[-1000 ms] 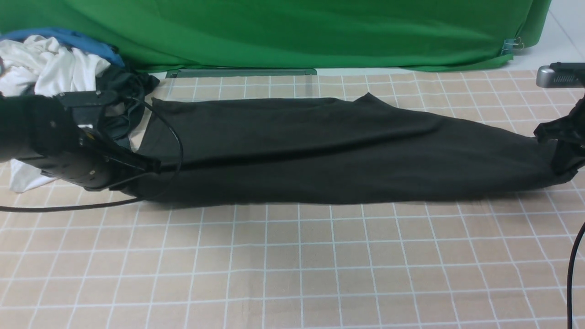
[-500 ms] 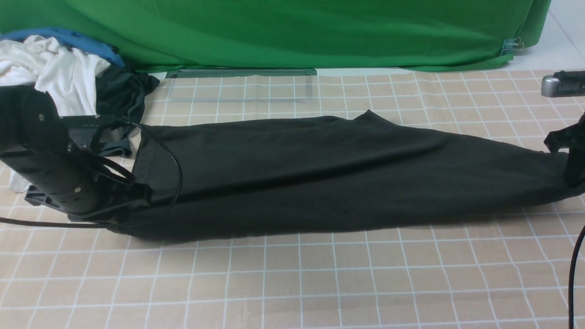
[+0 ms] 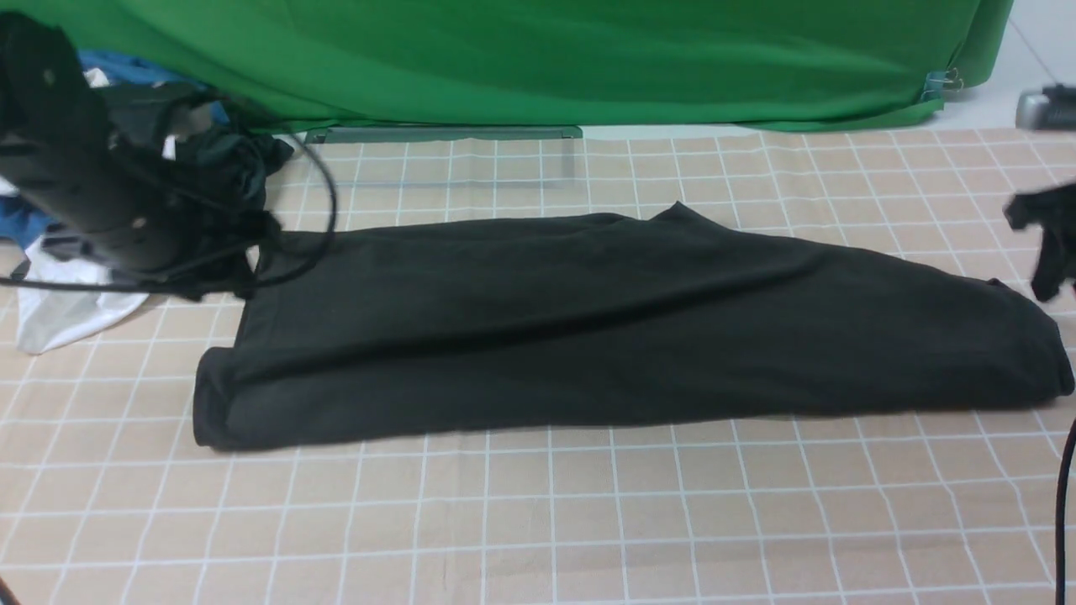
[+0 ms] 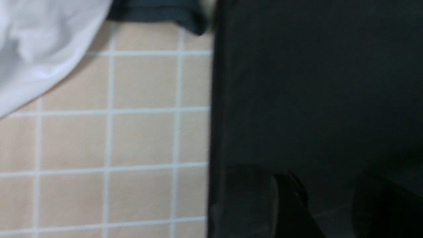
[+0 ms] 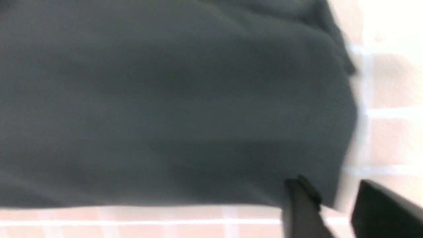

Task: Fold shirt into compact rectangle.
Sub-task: 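Pull the folded dark garment lengthwise by its ends to straighten it flat on the table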

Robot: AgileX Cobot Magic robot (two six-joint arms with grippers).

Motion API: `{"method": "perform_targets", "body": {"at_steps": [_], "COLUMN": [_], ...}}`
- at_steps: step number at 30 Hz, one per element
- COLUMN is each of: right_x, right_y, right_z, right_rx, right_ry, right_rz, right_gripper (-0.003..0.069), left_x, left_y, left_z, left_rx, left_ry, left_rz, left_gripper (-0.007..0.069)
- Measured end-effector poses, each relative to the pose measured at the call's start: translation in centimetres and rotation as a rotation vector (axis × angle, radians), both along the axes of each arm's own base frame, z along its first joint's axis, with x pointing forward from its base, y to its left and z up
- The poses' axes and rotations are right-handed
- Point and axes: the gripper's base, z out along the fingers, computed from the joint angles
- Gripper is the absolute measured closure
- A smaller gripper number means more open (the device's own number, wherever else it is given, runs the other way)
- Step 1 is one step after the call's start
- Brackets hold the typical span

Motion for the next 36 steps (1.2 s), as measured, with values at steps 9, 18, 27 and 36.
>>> {"method": "perform_targets", "body": {"at_steps": [9,18,27,36], "right_x": [1.5,2.8,5.1,5.0], "right_y": [13.2,18.7,18.6,17.6], "right_z": [-1.5,-6.9,-7.6,-6.6], "right_rx": [0.164,0.151,0.103,0.096], "right_ry": [-0.126,-0.164,-0.369,-0.336], "right_rz": [0.356,0.439,0.368,0.384], "right_gripper": [0.0623,0.0623,0.0603,0.0582], "left_x": [1.0,2.8,2.6,3.2], "left_y": [-7.9,-6.7,-3.8,-3.6], "left_z": [-7.5,-9.7,-8.7,-1.4], "left_rx": [-0.025,-0.088,-0.123,-0.133], "left_ry": [0.173,0.139,0.214,0.025], "left_rz": [-0.176,0.004,0.106,0.073], "left_gripper": [0.0609,0.0607,0.0606,0.0606]}}
